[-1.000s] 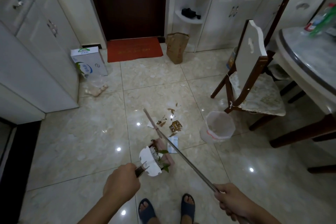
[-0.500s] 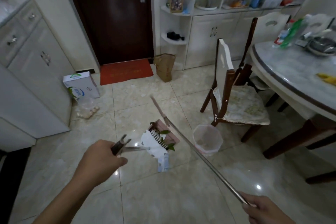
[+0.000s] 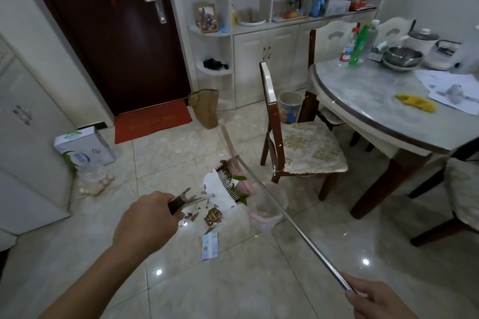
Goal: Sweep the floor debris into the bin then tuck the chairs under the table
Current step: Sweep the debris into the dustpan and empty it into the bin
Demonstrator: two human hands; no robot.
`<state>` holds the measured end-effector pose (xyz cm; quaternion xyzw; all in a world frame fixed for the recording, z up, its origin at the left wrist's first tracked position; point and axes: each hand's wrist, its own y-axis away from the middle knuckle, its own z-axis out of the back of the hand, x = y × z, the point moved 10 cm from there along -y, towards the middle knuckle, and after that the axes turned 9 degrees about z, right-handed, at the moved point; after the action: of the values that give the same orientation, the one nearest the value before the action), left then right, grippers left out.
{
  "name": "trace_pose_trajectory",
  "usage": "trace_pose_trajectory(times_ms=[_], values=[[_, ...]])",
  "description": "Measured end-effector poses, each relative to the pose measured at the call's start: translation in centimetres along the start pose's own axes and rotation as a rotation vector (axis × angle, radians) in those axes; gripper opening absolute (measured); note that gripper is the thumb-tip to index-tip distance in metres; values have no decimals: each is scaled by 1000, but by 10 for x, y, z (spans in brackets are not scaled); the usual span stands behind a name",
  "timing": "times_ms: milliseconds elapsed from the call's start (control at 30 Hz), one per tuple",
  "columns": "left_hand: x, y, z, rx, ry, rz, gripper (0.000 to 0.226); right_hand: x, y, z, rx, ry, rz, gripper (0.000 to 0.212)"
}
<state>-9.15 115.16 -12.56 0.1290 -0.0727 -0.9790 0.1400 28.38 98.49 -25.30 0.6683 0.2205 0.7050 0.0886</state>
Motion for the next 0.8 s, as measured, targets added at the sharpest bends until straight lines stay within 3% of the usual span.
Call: trace_pose_trajectory(times_ms=[133, 233, 300, 667, 800], values=[[-32, 3, -18, 3, -65, -66, 16, -10, 6, 13, -6, -79, 22, 54], [-48, 2, -27, -1, -90, -92, 18, -23, 13, 16, -1, 26, 41, 50], [-55, 0, -32, -7, -102, -104, 18, -25, 14, 16, -23, 57, 39, 28], [-96, -5, -48, 14, -195, -218, 15, -84, 6, 35, -218, 264, -17, 49], [-120, 2, -54, 20, -327, -324, 14, -82, 13, 37, -246, 247, -19, 46]])
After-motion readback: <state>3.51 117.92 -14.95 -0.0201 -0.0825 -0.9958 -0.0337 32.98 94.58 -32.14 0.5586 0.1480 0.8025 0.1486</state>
